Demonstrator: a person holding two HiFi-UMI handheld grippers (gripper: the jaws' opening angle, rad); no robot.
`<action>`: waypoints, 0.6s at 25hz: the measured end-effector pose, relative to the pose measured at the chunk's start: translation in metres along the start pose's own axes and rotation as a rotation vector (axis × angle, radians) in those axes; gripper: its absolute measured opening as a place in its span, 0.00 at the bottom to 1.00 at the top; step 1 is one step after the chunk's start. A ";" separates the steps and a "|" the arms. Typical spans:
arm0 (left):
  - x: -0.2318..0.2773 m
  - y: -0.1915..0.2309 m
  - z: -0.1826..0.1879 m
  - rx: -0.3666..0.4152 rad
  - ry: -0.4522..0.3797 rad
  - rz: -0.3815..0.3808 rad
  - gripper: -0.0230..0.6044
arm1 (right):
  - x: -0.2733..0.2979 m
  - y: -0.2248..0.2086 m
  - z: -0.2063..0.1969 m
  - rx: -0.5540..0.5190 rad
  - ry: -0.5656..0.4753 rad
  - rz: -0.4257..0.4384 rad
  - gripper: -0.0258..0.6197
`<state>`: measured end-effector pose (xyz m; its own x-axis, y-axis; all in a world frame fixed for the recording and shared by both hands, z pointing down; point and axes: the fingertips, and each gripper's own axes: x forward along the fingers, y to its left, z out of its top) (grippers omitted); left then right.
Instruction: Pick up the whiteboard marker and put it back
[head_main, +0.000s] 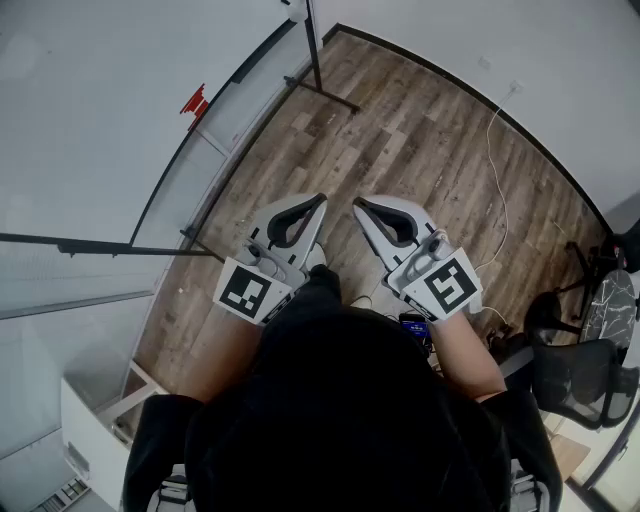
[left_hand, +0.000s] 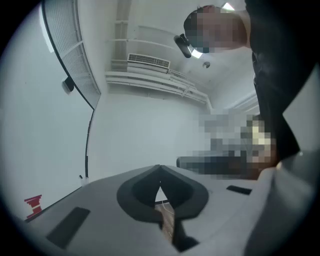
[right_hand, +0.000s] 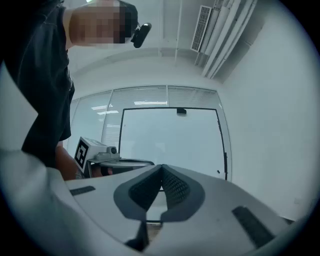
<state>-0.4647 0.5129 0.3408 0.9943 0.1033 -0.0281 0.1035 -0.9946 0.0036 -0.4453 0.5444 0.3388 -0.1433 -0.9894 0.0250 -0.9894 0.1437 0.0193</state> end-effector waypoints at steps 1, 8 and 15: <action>0.004 0.007 0.002 0.003 -0.022 -0.008 0.04 | 0.007 -0.005 -0.002 0.002 0.007 -0.001 0.03; 0.029 0.059 -0.005 0.004 -0.022 -0.036 0.04 | 0.053 -0.043 -0.013 0.030 0.035 -0.019 0.03; 0.044 0.130 -0.007 -0.019 -0.018 -0.042 0.04 | 0.116 -0.076 -0.013 0.062 0.038 -0.027 0.03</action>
<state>-0.4070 0.3880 0.3472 0.9884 0.1444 -0.0466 0.1455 -0.9891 0.0211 -0.3867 0.4191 0.3535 -0.1163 -0.9912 0.0633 -0.9926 0.1138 -0.0418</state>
